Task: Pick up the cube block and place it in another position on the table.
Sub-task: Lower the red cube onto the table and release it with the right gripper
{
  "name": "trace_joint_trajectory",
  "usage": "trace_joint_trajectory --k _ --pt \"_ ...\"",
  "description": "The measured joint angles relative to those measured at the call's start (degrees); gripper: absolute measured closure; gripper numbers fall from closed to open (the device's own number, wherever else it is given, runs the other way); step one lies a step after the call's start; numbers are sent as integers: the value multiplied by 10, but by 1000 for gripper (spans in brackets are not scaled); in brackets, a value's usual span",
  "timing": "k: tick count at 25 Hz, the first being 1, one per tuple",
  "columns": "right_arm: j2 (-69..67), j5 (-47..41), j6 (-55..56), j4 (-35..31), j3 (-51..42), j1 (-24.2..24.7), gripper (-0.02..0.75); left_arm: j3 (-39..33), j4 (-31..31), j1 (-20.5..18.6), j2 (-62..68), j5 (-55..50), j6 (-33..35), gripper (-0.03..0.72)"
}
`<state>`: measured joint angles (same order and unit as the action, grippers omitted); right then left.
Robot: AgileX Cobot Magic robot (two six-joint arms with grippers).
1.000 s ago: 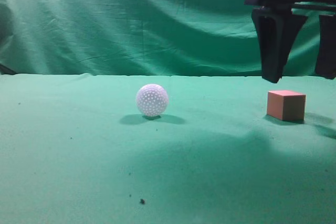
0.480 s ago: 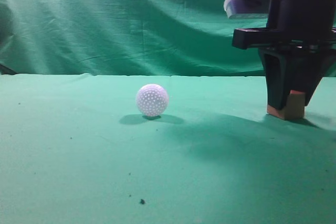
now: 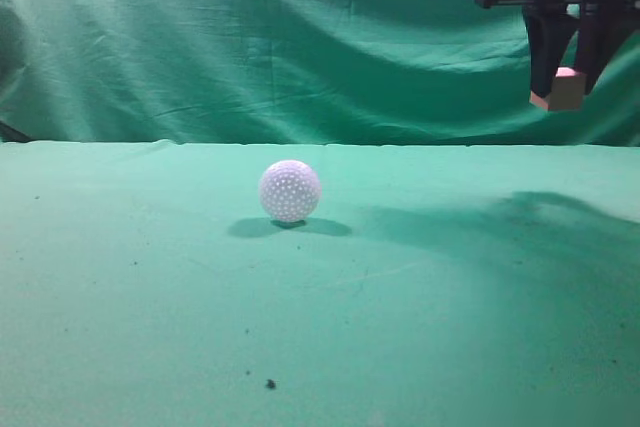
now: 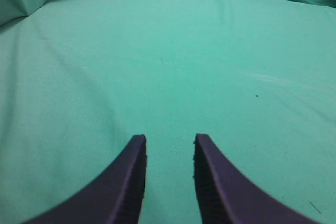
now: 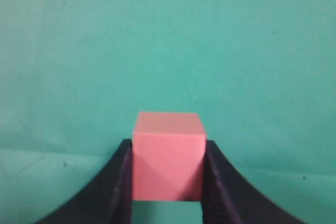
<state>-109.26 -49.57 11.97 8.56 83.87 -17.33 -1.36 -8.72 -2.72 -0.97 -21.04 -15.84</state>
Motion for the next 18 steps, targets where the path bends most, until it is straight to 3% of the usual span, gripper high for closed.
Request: trace_joint_trajectory --k 10,16,18 --pt "-118 -22 -2 -22 91 4 519 0 0 0 0 0 0 426" --pt "-120 -30 -1 -46 94 4 264 0 0 0 0 0 0 426" --pt "-117 -53 -1 -47 105 4 268 0 0 0 0 0 0 426"
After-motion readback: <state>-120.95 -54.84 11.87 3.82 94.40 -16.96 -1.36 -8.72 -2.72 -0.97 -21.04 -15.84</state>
